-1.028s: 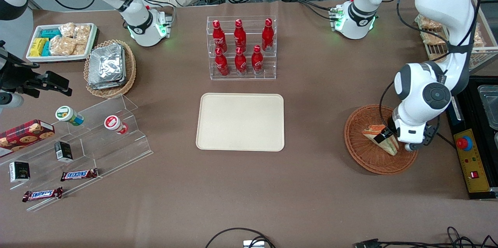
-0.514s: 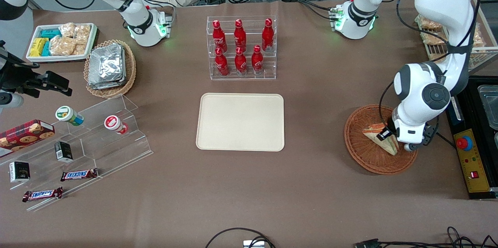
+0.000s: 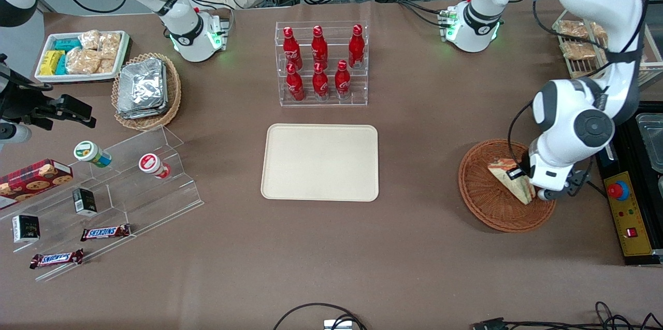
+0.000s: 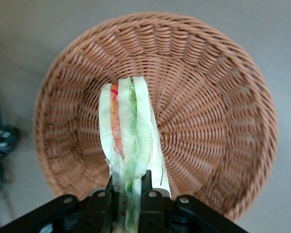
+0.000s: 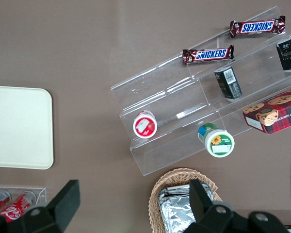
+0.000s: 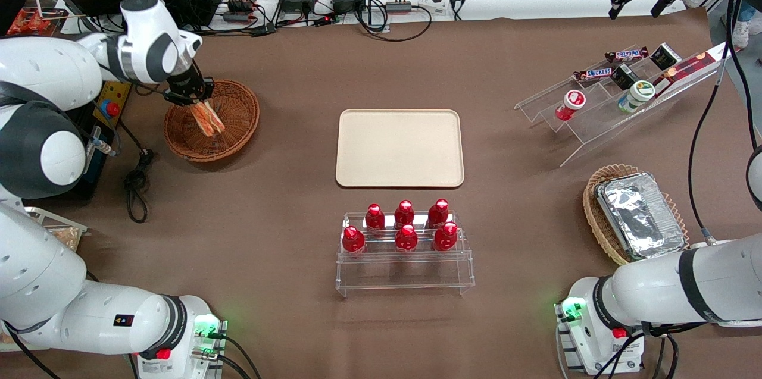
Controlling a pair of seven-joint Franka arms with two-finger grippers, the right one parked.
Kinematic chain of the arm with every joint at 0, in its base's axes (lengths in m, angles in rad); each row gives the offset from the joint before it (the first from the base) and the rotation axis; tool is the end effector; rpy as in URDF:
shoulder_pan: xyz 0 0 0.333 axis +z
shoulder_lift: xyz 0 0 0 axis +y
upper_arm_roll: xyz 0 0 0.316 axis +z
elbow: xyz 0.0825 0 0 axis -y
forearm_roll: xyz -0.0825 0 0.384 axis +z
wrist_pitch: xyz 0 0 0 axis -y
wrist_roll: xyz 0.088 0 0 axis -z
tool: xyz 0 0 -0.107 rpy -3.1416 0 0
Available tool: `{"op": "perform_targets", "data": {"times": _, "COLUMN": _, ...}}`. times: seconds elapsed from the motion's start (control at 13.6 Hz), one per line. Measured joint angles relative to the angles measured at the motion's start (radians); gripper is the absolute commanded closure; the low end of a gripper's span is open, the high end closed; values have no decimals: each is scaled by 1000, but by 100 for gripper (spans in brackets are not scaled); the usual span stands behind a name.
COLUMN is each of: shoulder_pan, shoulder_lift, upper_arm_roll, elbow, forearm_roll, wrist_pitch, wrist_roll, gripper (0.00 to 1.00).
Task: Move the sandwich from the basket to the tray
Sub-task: 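Carry the sandwich with the left gripper over the cream tray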
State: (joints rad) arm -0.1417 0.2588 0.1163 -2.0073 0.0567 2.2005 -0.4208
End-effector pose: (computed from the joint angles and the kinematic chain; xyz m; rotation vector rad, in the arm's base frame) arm 0.5890 -0.0150 0.3233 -3.0052 -0.5432 0.0706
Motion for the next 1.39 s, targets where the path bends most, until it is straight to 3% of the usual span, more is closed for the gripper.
{"op": "perform_targets", "data": {"times": 0.44, "shoulder_pan": -63, "shoulder_lift": -85, "upper_arm_roll": -18, "elbow": 343, "forearm_roll": -1, "wrist_pitch": -440, "wrist_roll": 381, "gripper": 100}}
{"op": "perform_targets", "data": {"times": 0.81, "shoulder_pan": -97, "shoulder_lift": -84, "upper_arm_roll": -122, "elbow": 528, "forearm_roll": -5, "wrist_pitch": -626, "wrist_roll": 435, "gripper": 100}}
{"op": "perform_targets", "data": {"times": 0.95, "shoulder_pan": -105, "shoulder_lift": -77, "upper_arm_roll": -201, "elbow": 553, "forearm_roll": -7, "wrist_pitch": -627, "wrist_roll": 387, "gripper": 100}}
{"op": "perform_targets", "data": {"times": 1.25, "shoulder_pan": -125, "shoulder_lift": -4, "upper_arm_roll": -429, "elbow": 580, "forearm_roll": -5, "wrist_pitch": -583, "wrist_roll": 100, "gripper": 100}}
{"op": "perform_targets", "data": {"times": 1.39, "shoulder_pan": -160, "shoulder_lift": 54, "upper_arm_roll": -463, "elbow": 580, "forearm_roll": 12, "wrist_pitch": -531, "wrist_roll": -4, "gripper": 100}}
